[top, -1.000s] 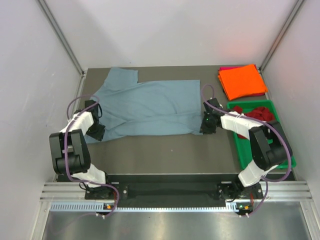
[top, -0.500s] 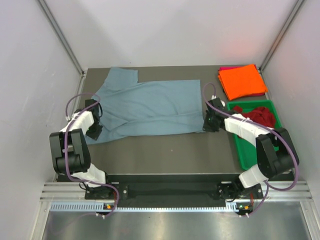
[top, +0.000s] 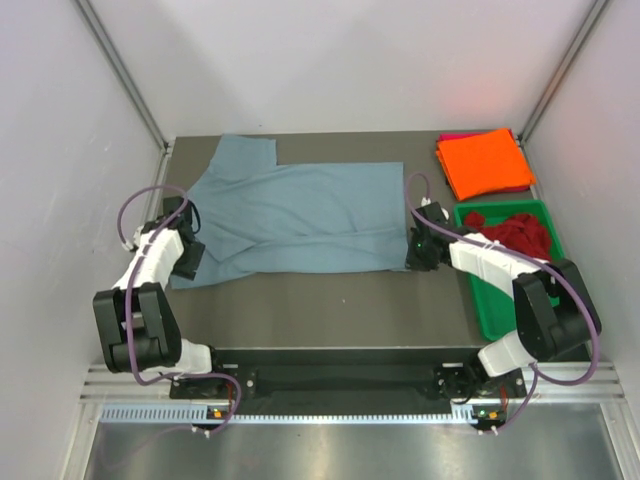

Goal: Fold and stack the t-shirts
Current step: Fold the tshirt

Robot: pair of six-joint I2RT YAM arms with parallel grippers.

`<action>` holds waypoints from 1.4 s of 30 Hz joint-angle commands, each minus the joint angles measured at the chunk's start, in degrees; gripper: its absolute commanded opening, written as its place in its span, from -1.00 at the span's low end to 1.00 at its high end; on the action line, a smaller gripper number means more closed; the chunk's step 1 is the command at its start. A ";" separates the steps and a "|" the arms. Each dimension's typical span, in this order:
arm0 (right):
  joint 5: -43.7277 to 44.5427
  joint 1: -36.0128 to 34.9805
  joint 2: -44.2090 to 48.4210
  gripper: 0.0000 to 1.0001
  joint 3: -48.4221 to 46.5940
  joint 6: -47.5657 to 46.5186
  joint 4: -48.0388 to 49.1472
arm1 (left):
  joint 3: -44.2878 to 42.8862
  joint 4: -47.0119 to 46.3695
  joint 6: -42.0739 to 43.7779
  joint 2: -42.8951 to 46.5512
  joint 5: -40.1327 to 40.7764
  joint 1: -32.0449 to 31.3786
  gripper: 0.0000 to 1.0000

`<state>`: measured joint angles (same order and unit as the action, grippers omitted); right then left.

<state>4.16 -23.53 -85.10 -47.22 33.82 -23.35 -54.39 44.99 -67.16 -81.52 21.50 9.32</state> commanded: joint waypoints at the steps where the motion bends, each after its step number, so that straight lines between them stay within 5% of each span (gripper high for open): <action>1: -0.82 -0.64 1.78 -1.00 -0.15 -0.25 1.21 | 1.65 -0.51 -4.91 0.31 -3.03 -0.09 -0.01; 16: -1.88 -0.73 4.33 -1.00 0.81 -0.60 0.94 | 7.46 -9.48 -4.04 -5.93 -1.29 -0.18 -0.16; 21: -1.44 -0.73 5.38 -1.00 2.48 -0.86 1.12 | 6.14 -9.40 -1.32 -5.15 2.32 -0.18 -1.00; 42: 2.52 -1.43 15.75 -1.00 9.51 -4.03 -3.72 | 3.41 2.29 6.51 -3.47 14.89 -0.18 -1.00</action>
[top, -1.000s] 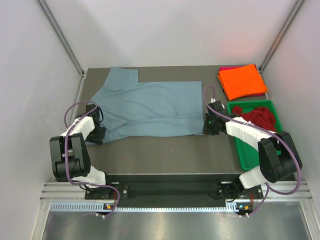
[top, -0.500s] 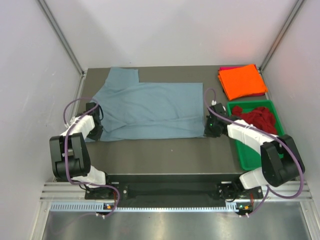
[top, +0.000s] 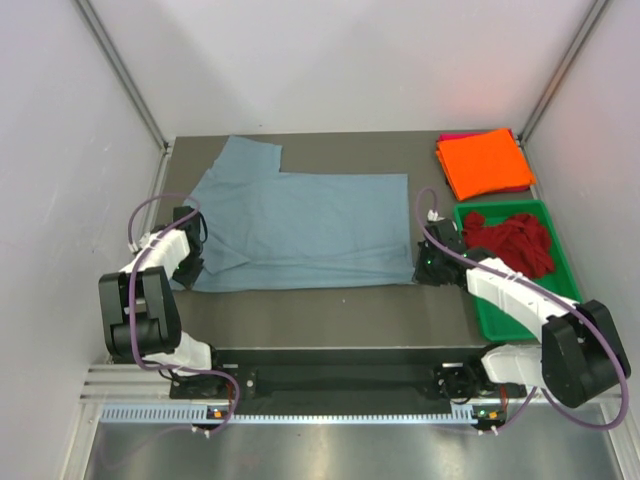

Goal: Fold and stack the t-shirts
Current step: Fold the tshirt

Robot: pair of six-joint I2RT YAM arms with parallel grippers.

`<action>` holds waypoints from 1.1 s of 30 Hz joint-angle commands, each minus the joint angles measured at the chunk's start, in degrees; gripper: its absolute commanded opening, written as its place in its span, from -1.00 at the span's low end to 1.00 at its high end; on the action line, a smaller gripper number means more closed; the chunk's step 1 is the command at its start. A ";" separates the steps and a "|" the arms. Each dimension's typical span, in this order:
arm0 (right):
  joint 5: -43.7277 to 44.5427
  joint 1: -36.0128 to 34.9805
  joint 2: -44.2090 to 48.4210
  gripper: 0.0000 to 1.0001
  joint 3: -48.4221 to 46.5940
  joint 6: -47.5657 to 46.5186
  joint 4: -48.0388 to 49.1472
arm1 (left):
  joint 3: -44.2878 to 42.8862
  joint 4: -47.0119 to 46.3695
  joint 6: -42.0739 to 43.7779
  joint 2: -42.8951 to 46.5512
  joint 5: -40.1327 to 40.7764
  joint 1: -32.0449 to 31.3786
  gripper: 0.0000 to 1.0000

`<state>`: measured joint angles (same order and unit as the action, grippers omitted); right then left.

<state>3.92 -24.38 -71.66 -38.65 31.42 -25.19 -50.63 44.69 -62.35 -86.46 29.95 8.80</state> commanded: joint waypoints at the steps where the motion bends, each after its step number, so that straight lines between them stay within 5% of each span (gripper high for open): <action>1: 2.50 -0.75 2.40 -1.00 1.04 -1.62 -1.79 | -0.34 2.16 3.09 1.90 5.82 0.34 -0.97; 5: 1.26 -1.19 2.40 -0.91 1.13 -1.10 -1.88 | -2.27 3.21 5.04 3.57 2.92 -0.09 -0.48; 7: 1.08 -1.28 2.66 -0.69 0.43 -0.48 -2.93 | -5.17 4.61 5.91 4.36 3.00 -0.27 -0.28; 12: 3.19 -1.37 3.98 -0.42 -2.91 3.72 -9.07 | -10.53 4.99 10.74 6.65 1.87 -0.27 -0.26; 19: 3.81 -1.28 1.27 -0.32 -12.21 8.39 -9.18 | -10.64 -5.56 21.38 7.00 -22.10 -0.18 -0.25; 33: 6.10 -0.76 -17.99 -0.30 -28.49 9.97 -10.23 | -2.73 -12.87 25.08 4.19 -25.04 -0.10 -0.13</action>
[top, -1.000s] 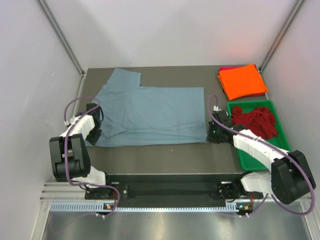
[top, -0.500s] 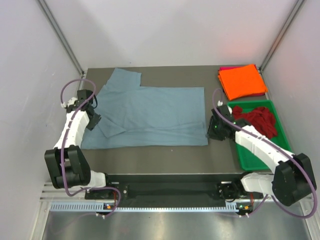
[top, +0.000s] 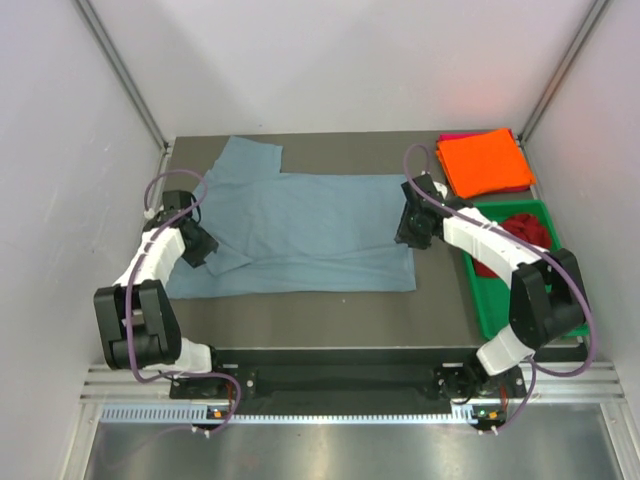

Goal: Fold and stack the t-shirts
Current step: Fold the tshirt

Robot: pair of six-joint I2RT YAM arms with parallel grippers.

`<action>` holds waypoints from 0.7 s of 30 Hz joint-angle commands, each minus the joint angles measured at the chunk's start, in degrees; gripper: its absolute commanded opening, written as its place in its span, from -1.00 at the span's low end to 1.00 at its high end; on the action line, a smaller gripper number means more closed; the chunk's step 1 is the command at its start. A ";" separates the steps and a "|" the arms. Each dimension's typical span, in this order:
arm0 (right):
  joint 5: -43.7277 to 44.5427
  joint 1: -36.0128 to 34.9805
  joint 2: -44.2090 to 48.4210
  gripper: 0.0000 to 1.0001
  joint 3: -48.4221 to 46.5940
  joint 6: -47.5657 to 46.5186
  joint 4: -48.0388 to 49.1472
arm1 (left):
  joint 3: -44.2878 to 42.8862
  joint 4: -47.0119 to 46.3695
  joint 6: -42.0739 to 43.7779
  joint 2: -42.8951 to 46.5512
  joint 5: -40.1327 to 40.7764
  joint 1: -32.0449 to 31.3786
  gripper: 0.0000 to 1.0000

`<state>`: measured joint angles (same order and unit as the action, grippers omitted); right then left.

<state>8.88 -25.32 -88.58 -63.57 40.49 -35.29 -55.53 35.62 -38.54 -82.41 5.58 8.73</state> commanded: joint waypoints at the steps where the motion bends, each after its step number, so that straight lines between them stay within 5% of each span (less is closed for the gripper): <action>1: 0.70 0.18 -1.68 -0.29 -3.66 0.91 0.22 | 2.79 -4.15 1.11 0.15 -0.66 -0.12 -0.11; 16: -1.06 0.18 -4.41 -0.21 -0.94 2.40 4.62 | 7.19 -9.24 -2.41 -3.46 1.36 -0.12 -0.12; 21: 0.16 0.18 -7.75 -0.19 -4.28 7.05 0.58 | 6.49 -10.30 -3.47 -3.89 -1.18 -0.12 -0.31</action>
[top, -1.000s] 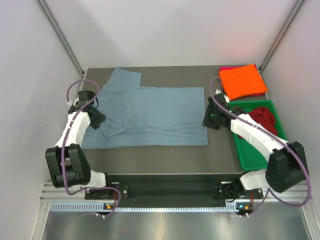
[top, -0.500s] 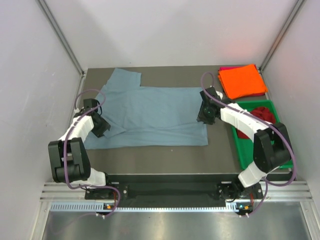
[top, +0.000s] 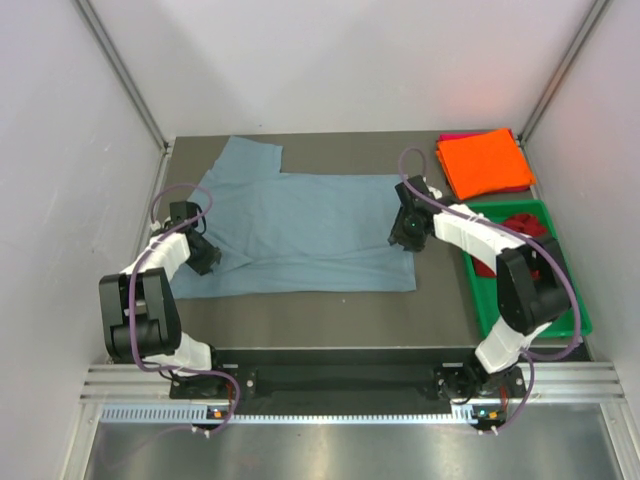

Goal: Fold and stack the t-shirts
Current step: Fold the tshirt

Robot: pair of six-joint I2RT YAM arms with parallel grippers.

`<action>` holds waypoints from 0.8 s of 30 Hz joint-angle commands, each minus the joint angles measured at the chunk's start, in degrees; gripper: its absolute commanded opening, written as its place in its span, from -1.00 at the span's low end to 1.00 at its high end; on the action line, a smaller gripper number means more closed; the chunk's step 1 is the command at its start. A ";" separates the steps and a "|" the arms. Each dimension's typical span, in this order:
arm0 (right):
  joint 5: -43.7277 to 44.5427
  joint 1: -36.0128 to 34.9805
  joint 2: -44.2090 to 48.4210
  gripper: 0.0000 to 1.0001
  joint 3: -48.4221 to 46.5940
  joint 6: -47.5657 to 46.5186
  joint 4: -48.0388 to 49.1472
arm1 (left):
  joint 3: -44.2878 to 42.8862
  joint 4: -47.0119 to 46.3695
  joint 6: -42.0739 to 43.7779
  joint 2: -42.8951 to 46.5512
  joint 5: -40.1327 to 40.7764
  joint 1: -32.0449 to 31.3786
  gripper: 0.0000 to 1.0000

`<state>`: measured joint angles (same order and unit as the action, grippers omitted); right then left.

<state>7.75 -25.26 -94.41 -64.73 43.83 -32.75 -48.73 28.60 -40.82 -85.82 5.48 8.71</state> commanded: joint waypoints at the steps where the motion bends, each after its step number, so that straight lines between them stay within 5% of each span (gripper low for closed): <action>1: 1.65 0.12 -2.79 -0.19 -3.82 4.58 -2.66 | -0.57 -3.11 -1.19 -0.49 -1.08 -0.10 -0.34; 11: 2.36 0.82 -7.10 -0.16 -5.05 11.36 -4.51 | -3.21 -1.26 -0.84 0.04 0.59 -0.36 -0.97; 24: 4.56 1.26 -9.74 -0.16 -8.13 13.20 -7.50 | -4.09 -1.71 -1.20 0.13 -0.03 -0.36 -1.00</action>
<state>10.59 -24.45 -103.39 -70.43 55.61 -38.46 -50.70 28.14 -41.89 -85.91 5.37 8.56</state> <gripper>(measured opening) 0.419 0.012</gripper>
